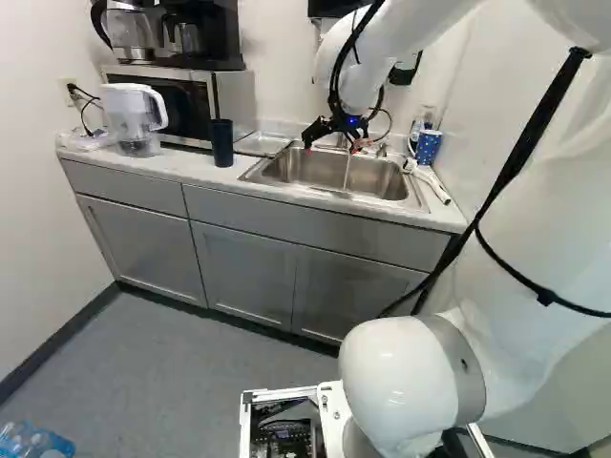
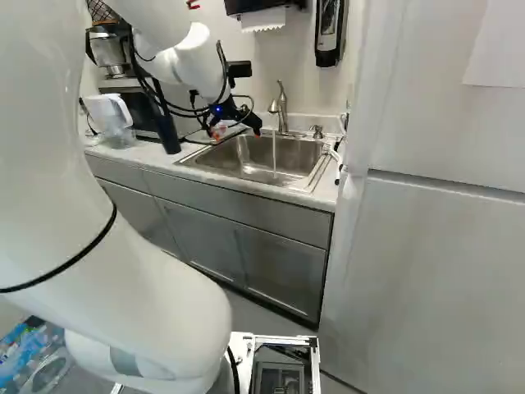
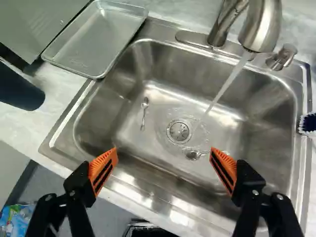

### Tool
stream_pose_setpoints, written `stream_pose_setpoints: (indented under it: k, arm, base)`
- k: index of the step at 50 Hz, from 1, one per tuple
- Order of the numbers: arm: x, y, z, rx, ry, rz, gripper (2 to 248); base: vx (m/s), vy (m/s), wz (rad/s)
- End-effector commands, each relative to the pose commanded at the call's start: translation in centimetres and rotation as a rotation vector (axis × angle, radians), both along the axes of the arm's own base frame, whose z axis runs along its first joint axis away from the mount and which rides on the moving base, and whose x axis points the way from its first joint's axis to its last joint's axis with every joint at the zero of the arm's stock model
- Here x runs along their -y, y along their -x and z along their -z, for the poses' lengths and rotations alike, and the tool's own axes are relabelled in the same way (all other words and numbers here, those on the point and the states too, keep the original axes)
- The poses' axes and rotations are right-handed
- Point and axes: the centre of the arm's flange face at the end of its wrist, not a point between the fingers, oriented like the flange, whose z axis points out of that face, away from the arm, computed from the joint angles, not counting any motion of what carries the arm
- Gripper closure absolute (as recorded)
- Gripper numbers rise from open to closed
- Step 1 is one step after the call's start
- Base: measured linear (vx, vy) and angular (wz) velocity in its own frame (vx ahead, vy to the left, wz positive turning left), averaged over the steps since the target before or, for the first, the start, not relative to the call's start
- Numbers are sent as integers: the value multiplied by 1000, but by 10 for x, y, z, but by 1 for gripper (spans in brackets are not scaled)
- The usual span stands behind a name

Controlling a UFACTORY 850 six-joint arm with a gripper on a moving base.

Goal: Rinse the cup and place it in the tray

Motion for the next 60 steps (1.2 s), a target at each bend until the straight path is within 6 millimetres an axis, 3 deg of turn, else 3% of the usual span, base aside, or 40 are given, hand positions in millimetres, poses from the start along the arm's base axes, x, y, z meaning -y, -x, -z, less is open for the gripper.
stream_pose_setpoints:
  k: [60]
  arm:
    - [-99, -3, -1, 0, 0, -206, 3]
  base:
    - [0, 0, 0]
